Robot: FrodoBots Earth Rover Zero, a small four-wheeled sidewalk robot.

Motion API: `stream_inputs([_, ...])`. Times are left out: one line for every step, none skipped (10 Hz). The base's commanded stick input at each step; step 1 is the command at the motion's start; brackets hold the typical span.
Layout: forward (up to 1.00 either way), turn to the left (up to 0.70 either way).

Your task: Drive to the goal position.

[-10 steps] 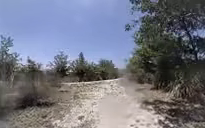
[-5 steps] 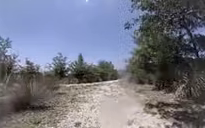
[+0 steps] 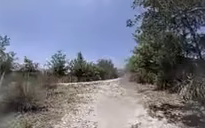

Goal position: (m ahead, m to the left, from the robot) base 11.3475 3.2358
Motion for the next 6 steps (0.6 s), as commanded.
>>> stream_inputs([0.3,0.0])
stream_inputs([0.3,0.0])
stream_inputs([0.3,0.0])
stream_inputs([0.3,0.0])
stream_inputs([0.3,0.0])
stream_inputs([0.3,0.0])
